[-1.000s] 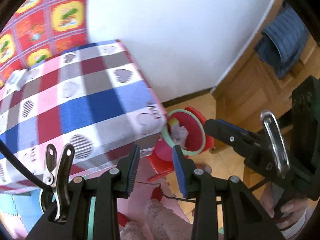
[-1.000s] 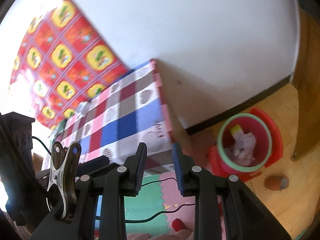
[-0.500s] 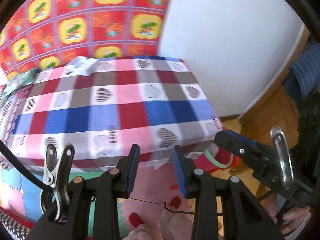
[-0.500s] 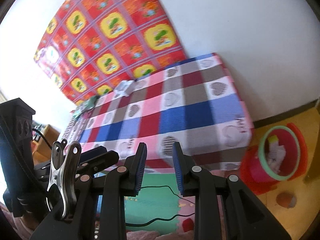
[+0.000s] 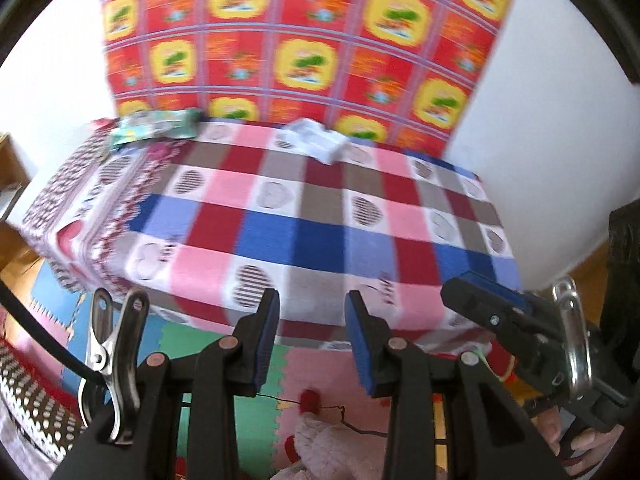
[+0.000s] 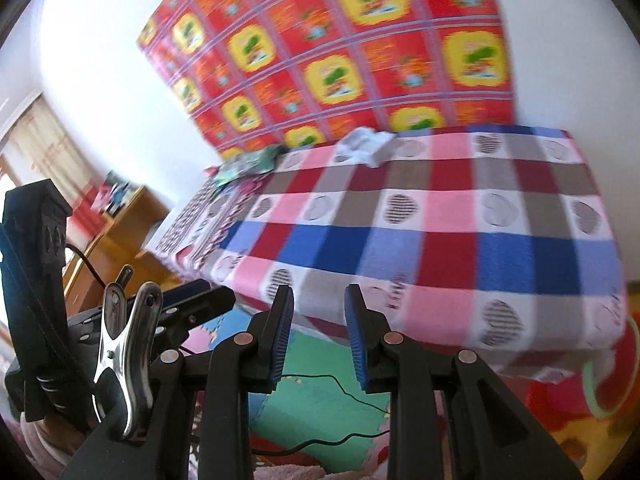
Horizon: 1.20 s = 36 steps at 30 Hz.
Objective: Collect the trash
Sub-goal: 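Move both empty tools back over the bed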
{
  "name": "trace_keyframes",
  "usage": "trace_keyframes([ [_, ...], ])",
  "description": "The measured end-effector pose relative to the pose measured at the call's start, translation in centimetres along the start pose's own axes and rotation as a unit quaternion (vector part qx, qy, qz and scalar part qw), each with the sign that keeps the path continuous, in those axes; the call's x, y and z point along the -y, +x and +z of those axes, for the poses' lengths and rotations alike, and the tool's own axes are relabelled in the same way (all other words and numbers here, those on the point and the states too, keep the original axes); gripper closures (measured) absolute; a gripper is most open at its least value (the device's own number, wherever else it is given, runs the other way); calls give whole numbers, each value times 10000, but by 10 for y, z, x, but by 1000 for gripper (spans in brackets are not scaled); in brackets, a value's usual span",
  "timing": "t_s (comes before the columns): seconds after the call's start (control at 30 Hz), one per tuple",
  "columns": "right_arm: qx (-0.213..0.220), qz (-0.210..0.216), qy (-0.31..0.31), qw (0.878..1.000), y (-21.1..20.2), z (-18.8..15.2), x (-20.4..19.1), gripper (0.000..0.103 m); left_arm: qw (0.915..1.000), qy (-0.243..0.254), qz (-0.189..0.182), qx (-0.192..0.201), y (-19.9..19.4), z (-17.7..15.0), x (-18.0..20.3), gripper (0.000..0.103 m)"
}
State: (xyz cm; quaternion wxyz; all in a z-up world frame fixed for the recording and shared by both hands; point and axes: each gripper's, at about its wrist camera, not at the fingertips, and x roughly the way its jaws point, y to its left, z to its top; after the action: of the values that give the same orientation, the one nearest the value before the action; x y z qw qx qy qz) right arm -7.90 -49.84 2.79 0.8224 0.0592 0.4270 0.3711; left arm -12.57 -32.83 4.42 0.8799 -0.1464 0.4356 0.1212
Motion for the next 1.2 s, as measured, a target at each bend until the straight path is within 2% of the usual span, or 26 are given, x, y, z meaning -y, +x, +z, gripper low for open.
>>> trace_keyframes([
  [0.3, -338, 525, -567, 9964, 72, 47, -53, 74, 9951, -790, 581, 122, 8, 30, -87, 68],
  [0.47, -476, 847, -776, 9922, 114, 72, -78, 74, 9915, -967, 860, 95, 19, 51, -123, 68],
  [0.6, -641, 1060, -929, 9879, 150, 90, -97, 74, 9880, -1258, 900, 0, 29, 67, -153, 68],
  [0.73, -804, 1219, -1117, 9829, 182, 105, -114, 74, 9824, -1462, 1162, 96, 36, 82, -181, 68],
  [0.93, -1089, 1198, -1382, 9771, 226, 123, -139, 73, 9761, -1788, 1226, 134, 47, 97, -221, 68],
  [1.03, -1118, 1101, -1538, 9756, 243, 130, -151, 73, 9753, -1834, 1228, 94, 55, 103, -242, 68],
  [1.2, -1061, 1000, -1459, 9785, 267, 140, -168, 73, 9759, -1758, 1286, 109, 70, 114, -276, 68],
])
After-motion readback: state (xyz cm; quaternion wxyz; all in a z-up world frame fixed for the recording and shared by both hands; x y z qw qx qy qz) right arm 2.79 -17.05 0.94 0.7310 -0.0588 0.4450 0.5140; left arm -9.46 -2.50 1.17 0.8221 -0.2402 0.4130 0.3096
